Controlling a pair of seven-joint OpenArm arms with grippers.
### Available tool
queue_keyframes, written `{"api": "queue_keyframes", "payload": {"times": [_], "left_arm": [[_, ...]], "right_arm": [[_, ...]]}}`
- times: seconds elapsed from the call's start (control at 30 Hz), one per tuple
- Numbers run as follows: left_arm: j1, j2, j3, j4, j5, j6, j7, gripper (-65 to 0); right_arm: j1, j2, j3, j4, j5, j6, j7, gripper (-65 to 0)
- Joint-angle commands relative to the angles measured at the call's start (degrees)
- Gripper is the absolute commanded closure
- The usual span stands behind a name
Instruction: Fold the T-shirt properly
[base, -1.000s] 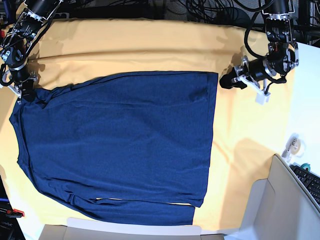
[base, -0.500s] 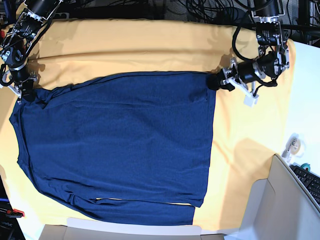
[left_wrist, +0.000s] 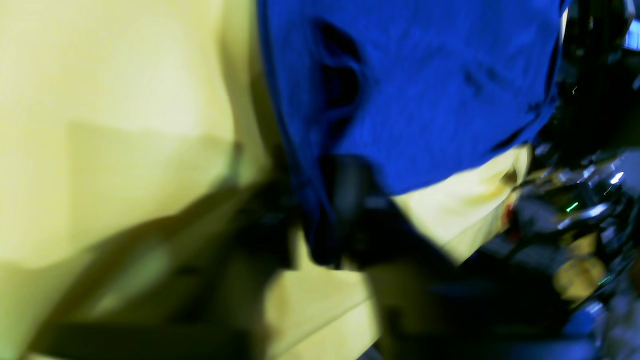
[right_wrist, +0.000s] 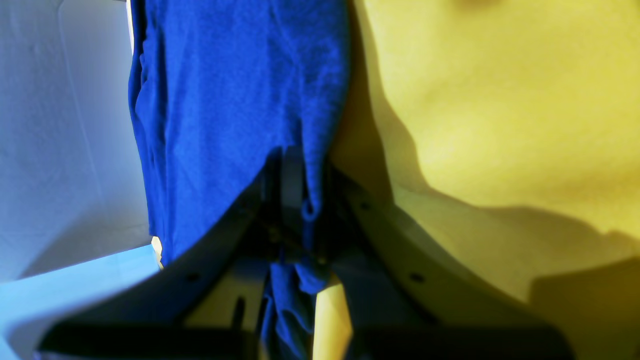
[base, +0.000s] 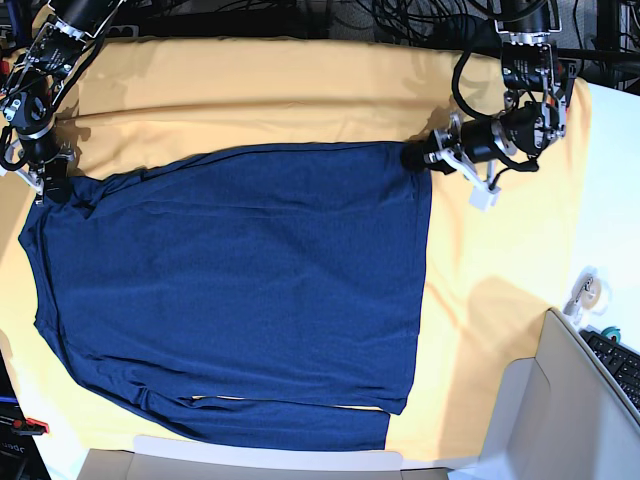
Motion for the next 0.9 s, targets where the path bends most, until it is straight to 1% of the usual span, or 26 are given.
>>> {"api": "queue_keyframes", "payload": {"times": [0.0, 0.07, 0.13, 0.23, 0.33, 0.43, 0.53, 0.67, 0.87], "left_arm": [[-0.68, -0.25, -0.02, 0.61, -1.04, -0.84, 0.89, 0.0], [-1.83, -0.25, 0.68, 0.61, -1.04, -2.07, 1.42, -0.8], [-2.09, -0.33, 1.91, 0.97, -1.31, -3.04, 1.42, -0.1], [-2.44, -0.33, 2.09, 5.01, -1.31, -5.15, 1.6, -0.1], [-2.44, -0.33, 2.0, 9.32, -1.13, -5.41, 2.65, -0.1], [-2.97, -0.33, 1.82, 10.64, -1.22, -5.41, 2.65, -0.1], [-4.73, -0.33, 1.82, 10.64, -1.31, -5.5, 2.65, -0.1], [-7.19, -0.33, 1.74, 10.64, -1.31, -5.5, 2.65, -0.1], [-11.23, -0.33, 1.65, 10.46, -1.31, -5.5, 2.3, -0.1]], "right_arm": [[0.28, -1.04, -1.11, -0.24, 4.2, 0.21, -2.76, 0.0], [0.37, -0.95, -1.11, -0.24, 4.2, 0.21, -4.16, 0.0], [0.28, -0.87, -1.11, -0.07, 4.29, 0.3, -4.69, 0.0], [0.02, -0.87, -1.11, 3.1, 4.2, 0.3, -4.69, 0.0], [-0.77, -0.87, -1.11, 7.23, 3.85, 0.3, -4.43, 0.0], [-0.69, -0.69, -1.11, 8.11, 3.85, 0.3, -4.34, 0.0], [-0.25, 1.16, -0.94, 8.11, 3.93, 0.3, -4.34, 0.0], [1.78, 1.86, -0.58, 8.02, 3.85, 0.3, -4.25, 0.0], [3.53, 6.08, -0.58, 8.11, 3.76, 0.3, -4.25, 0.0]]}}
